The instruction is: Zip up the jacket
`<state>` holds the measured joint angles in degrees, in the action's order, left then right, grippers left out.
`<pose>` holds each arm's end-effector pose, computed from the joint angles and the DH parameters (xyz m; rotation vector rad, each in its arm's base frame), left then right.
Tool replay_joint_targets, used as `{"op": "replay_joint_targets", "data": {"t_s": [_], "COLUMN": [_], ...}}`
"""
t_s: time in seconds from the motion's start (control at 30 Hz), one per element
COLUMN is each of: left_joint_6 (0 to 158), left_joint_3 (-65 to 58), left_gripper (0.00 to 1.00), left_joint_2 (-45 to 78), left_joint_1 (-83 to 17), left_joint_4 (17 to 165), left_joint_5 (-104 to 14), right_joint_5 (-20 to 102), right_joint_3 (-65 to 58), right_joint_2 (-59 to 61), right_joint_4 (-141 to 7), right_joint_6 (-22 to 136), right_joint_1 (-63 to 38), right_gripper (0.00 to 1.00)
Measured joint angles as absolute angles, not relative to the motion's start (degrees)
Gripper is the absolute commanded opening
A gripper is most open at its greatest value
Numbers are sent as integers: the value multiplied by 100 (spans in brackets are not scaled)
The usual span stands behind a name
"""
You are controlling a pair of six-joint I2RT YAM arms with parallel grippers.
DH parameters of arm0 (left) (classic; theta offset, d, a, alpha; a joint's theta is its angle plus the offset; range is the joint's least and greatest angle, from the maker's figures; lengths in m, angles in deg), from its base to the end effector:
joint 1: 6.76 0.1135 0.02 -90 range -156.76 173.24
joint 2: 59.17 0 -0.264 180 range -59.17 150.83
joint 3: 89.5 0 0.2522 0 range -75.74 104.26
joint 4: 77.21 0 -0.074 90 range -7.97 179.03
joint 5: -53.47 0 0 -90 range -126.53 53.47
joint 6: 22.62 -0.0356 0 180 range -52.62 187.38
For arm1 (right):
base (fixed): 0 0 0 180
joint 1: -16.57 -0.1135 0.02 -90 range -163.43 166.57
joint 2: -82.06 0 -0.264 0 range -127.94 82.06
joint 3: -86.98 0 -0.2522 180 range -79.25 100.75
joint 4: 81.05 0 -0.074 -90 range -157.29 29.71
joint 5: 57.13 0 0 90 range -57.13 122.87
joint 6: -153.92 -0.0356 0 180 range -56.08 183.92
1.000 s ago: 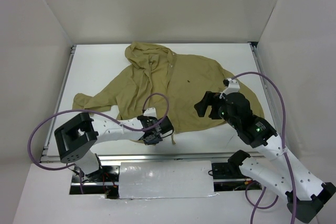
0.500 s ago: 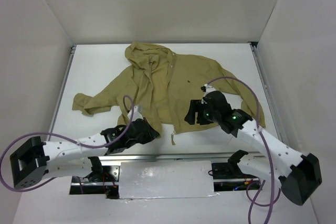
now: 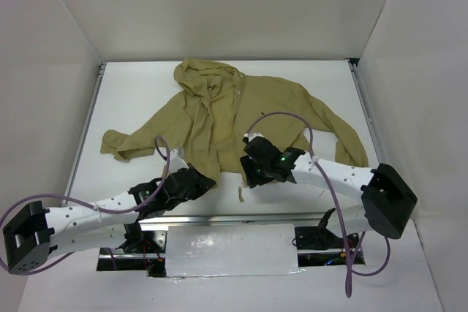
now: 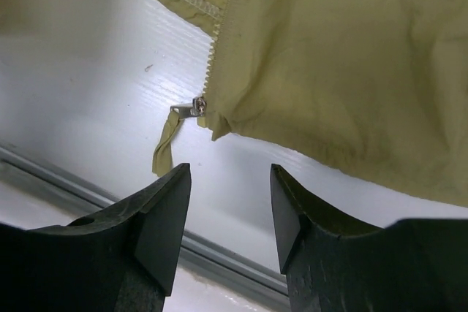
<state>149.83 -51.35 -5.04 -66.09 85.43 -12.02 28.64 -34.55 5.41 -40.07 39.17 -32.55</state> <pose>0.1130 -0.1616 0.1995 -0.7095 2.1531 -0.9869 0.1687 0.1909 0.1977 -0.5320 2.5912 0.3603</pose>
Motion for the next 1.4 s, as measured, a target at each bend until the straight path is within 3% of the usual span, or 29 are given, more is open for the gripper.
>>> {"op": "replay_joint_targets", "data": {"t_s": [0.37, 1.07, 1.4], "left_joint_6": [14966, 14662, 14531], "left_joint_3": [-5299, -5304, -5302], "left_gripper": [0, 0, 0], "left_joint_2": [-1013, -1173, -1064], "left_joint_1": [-6569, -6534, -6530], "left_joint_4": [8198, 7910, 7916], "left_joint_5": [-1141, -1115, -1119], "right_joint_5": [2020, 2600, 3509], "right_joint_3": [-2668, -2449, -2449], "right_joint_2": [-545, -1332, -980], "right_joint_4": [-3904, -3742, -3753], "right_joint_6": [4649, 5510, 5783], "right_joint_1": [-3751, -3703, -3528], "right_gripper": [54, 51, 61]}}
